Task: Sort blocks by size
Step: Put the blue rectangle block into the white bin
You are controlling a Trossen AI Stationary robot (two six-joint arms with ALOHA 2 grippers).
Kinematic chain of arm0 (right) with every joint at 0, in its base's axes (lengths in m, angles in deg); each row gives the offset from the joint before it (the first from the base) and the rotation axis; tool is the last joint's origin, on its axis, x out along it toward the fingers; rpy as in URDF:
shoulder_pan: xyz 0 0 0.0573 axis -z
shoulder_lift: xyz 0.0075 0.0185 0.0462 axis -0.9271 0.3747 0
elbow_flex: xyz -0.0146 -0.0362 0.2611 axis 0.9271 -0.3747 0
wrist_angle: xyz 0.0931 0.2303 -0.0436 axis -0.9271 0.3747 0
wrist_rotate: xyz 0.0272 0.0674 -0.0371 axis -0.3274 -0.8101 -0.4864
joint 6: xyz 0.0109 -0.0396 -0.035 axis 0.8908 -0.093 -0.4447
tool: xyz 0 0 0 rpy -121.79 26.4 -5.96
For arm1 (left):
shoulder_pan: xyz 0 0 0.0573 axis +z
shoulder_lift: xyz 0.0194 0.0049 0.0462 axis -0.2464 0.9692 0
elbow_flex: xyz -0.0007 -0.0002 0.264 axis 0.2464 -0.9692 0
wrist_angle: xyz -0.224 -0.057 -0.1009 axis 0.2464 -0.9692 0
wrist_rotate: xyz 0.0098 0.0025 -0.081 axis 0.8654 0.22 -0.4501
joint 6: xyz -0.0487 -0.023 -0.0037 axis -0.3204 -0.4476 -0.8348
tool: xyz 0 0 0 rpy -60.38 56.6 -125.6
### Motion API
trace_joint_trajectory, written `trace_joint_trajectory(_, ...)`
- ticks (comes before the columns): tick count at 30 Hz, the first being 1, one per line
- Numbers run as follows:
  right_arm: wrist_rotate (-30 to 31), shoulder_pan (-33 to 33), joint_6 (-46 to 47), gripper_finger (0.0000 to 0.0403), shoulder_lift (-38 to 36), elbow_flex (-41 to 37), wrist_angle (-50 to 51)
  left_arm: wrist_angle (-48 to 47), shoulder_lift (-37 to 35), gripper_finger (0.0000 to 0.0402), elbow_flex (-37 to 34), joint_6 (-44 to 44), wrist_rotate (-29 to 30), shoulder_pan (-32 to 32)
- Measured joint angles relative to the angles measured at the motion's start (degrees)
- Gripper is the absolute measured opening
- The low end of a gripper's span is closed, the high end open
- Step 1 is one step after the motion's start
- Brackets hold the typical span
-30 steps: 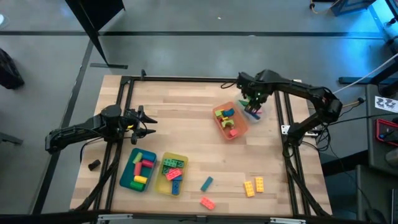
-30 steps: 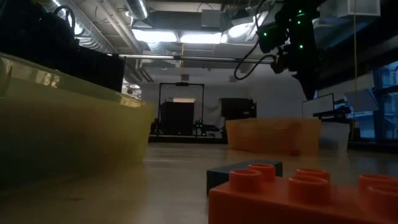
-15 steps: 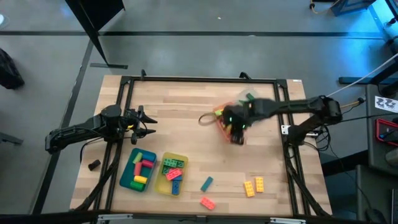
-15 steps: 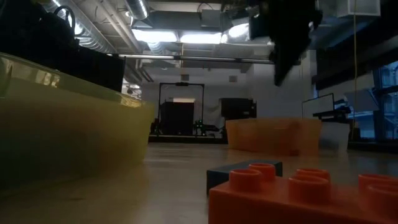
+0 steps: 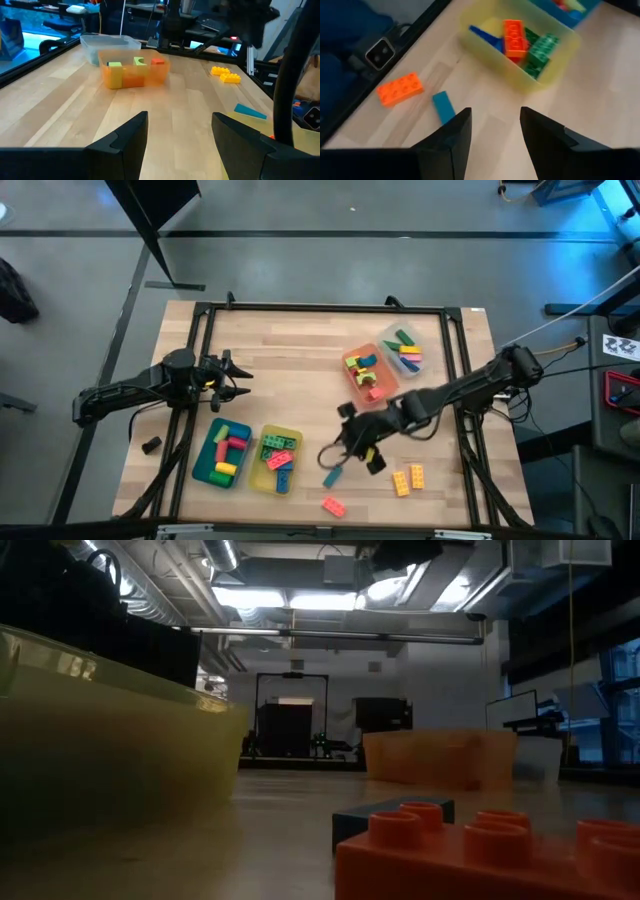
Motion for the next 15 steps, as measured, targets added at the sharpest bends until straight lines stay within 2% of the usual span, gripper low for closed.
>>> trace_joint_trajectory(6,0.4,-2.1,-4.0,0.017,7.6,0.0,-7.3,0.0,0.1,0.0205,0.0,0.0,0.2,0.0)
trace_joint_trajectory(15,-2.6,-2.2,-5.8,0.017,17.3,0.0,-8.1,-0.3,0.5,0.0205,0.0,3.8,0.2,0.0)
